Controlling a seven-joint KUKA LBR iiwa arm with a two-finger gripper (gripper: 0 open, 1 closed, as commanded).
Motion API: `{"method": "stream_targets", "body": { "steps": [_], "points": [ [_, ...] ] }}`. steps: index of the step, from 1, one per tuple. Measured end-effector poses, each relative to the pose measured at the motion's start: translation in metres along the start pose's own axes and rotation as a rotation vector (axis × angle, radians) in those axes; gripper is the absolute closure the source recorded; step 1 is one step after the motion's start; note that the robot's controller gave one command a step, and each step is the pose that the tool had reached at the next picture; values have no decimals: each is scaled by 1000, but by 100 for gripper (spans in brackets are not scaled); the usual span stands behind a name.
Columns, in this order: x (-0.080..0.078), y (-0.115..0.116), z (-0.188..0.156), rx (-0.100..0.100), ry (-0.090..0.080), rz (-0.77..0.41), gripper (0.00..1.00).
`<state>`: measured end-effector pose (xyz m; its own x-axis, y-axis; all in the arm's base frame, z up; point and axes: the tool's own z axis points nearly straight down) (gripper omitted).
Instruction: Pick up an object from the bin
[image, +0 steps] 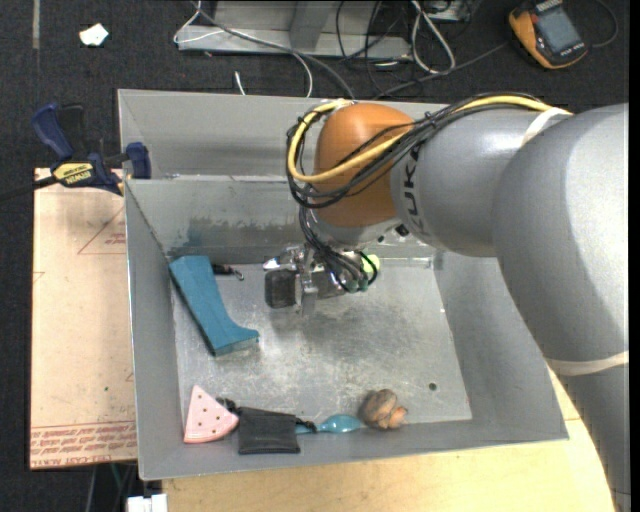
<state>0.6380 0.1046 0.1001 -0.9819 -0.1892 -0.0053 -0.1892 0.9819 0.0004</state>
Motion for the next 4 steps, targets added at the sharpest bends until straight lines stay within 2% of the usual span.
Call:
{"method": "stream_targets", "body": {
  "steps": [1,2,3,4],
  "points": [
    [1,-14,15,-1,-3,32,0],
    [-6,-20,27,-3,-10,26,100],
    [-6,-20,27,-3,-10,26,100],
    [-5,-19,8,-4,-7,26,100]
  ]
}}
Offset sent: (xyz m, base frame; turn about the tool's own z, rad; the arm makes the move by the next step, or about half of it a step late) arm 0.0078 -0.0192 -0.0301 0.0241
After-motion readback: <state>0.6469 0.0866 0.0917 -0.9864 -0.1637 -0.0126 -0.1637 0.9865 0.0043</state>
